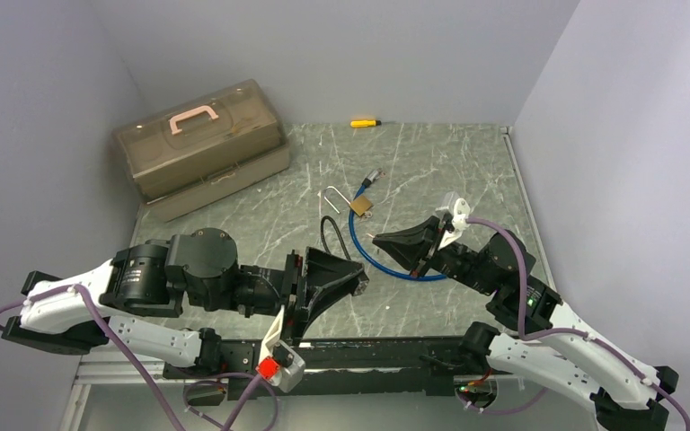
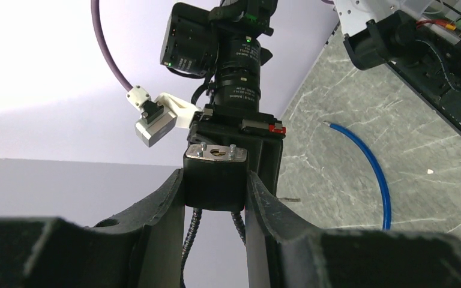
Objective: Unlock with the key
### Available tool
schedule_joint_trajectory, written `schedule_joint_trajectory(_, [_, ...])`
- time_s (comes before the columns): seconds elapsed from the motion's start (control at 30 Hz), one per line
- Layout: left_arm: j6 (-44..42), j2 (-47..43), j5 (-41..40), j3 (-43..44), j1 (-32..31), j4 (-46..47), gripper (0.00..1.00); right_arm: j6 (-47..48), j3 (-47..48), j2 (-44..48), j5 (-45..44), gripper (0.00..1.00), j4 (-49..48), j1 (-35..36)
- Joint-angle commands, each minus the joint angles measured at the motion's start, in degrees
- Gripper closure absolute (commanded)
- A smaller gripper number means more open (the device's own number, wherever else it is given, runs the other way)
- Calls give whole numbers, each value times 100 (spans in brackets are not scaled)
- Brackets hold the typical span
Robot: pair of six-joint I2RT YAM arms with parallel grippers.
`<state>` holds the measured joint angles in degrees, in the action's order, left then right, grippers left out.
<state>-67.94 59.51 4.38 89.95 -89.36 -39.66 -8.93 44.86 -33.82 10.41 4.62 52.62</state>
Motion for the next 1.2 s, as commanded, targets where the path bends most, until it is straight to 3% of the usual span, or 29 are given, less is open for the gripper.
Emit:
schedule_joint_trajectory(0.0, [-88, 6, -230, 90, -229, 497, 100, 86, 86, 2, 12, 100, -383, -3])
schedule_joint_trajectory(1.17, [-475, -126, -410, -198, -306, 670, 100, 109, 139, 34, 29, 100, -355, -5])
